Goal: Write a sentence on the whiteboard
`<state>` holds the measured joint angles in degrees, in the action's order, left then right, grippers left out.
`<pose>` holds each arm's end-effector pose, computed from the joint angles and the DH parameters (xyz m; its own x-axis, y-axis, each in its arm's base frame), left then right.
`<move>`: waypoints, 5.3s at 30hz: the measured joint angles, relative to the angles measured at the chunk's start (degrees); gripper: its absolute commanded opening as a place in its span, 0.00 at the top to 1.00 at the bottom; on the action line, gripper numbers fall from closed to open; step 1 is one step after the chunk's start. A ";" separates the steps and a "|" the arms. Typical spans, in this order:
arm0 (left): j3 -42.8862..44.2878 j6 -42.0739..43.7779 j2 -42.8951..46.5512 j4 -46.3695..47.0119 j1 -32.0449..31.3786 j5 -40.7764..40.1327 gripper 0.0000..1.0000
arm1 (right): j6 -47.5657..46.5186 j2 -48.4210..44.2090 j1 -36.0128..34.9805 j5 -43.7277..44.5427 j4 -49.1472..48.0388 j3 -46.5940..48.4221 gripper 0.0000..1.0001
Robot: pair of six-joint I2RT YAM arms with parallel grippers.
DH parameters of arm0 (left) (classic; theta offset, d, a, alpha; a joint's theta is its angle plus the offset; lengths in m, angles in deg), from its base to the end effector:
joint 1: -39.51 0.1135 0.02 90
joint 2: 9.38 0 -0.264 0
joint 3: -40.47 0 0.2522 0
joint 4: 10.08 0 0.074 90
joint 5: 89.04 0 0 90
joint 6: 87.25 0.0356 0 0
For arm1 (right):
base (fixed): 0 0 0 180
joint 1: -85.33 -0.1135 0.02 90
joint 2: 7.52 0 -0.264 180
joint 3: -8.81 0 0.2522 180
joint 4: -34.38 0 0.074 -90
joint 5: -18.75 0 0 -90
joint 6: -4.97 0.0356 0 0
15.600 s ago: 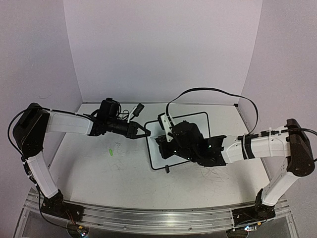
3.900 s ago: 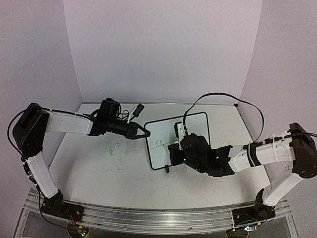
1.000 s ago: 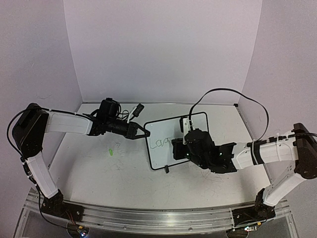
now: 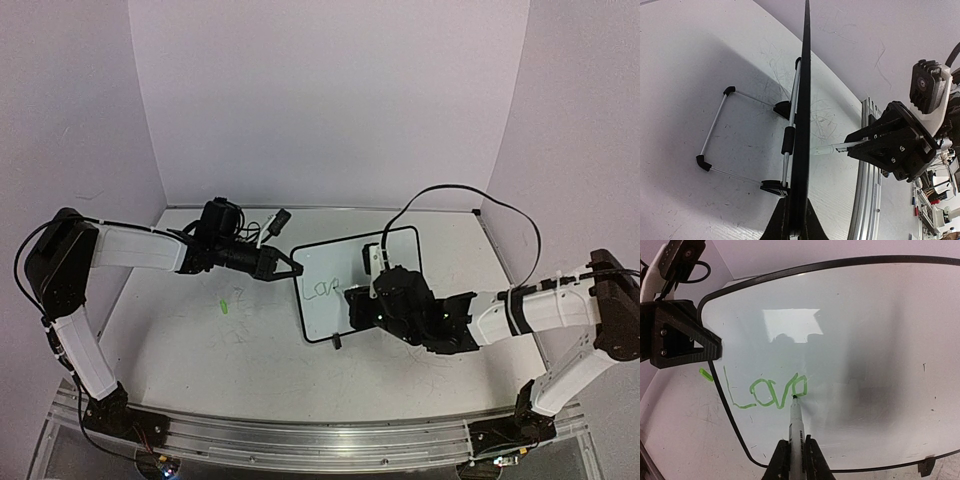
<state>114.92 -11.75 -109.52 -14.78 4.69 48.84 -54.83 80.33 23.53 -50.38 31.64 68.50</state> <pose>0.2954 -0.2376 0.2145 -0.6295 0.2333 -0.7412 0.7753 0.2517 -0.5793 0.1668 0.2842 0.2122 -0.5131 0.0378 -0.8575 -0.4783 0.8170 0.3222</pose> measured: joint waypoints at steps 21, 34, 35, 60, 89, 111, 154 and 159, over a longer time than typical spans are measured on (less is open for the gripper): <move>0.00 0.07 0.00 0.00 0.00 0.06 1.00 | -0.36 -1.42 0.00 0.94 2.74 -0.74 1.00; 0.00 0.23 0.00 0.00 0.00 0.11 1.00 | -11.74 -24.00 1.80 -2.13 0.83 -7.60 1.00; 0.00 0.32 0.00 0.00 0.00 0.11 1.00 | -12.41 -24.35 1.95 -1.80 0.87 -7.83 1.00; 0.04 1.61 0.00 -0.62 0.00 -0.05 1.00 | -11.76 -19.02 2.03 -1.51 4.19 -6.97 1.00; 0.18 2.67 0.66 -2.25 -0.05 -0.70 1.00 | -10.55 -13.84 2.03 -0.31 3.71 -5.35 1.00; 0.48 2.73 0.66 -2.99 -0.11 -0.90 1.00 | -11.65 -12.21 2.09 3.76 3.71 -3.91 1.00; 0.48 2.75 0.66 -3.04 -0.11 -0.89 1.00 | -14.03 -5.29 3.68 0.26 2.38 0.60 1.00; 0.48 2.75 0.66 -3.04 -0.11 -0.88 1.00 | -14.03 -4.66 3.91 0.28 2.38 0.85 1.00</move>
<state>115.40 -9.00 -108.86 -17.81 4.58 47.96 -68.86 75.67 27.45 -50.10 34.02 69.35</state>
